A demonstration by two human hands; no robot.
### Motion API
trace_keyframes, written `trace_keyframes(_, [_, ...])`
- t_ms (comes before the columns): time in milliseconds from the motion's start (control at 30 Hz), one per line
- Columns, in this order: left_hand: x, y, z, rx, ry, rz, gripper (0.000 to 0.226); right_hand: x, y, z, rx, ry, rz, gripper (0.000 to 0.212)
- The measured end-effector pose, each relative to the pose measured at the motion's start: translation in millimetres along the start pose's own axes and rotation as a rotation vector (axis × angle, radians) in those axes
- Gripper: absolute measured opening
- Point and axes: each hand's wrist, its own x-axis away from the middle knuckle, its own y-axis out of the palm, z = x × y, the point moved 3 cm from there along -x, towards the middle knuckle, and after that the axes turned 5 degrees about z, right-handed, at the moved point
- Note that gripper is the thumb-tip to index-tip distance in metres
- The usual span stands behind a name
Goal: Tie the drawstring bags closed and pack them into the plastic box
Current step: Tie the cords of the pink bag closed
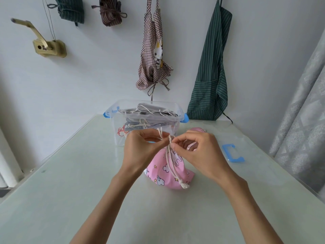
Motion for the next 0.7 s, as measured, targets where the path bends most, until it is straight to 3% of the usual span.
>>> trace_keyframes(200, [1.5, -0.8, 1.8, -0.159, 0.103, 0.059, 0.011, 3.6, -2.1, 16.8, -0.437, 0.583, -0.171, 0.016])
trace_keyframes(333, [3.2, 1.8, -2.2, -0.141, 0.135, 0.032, 0.010, 9.2, 9.1, 21.7, -0.619, 0.719, -0.302, 0.021])
trace_keyframes(500, [1.4, 1.4, -7.0, -0.112, 0.093, -0.048, 0.010, 9.1, 10.7, 25.6, -0.609, 0.738, -0.170, 0.031])
trace_keyframes(567, [0.4, 1.2, -7.4, -0.127, 0.068, -0.077, 0.015, 6.3, 6.5, 29.0, -0.535, 0.687, -0.057, 0.024])
trace_keyframes(633, [-1.6, -2.3, -6.8, -0.209, 0.065, -0.072, 0.020, 1.5, -3.1, 28.4, -0.407, 0.533, 0.064, 0.003])
trace_keyframes(700, [-6.0, -9.0, -6.5, -0.287, 0.079, -0.055, 0.016, -2.2, -16.0, 26.1, -0.201, 0.335, 0.152, 0.007])
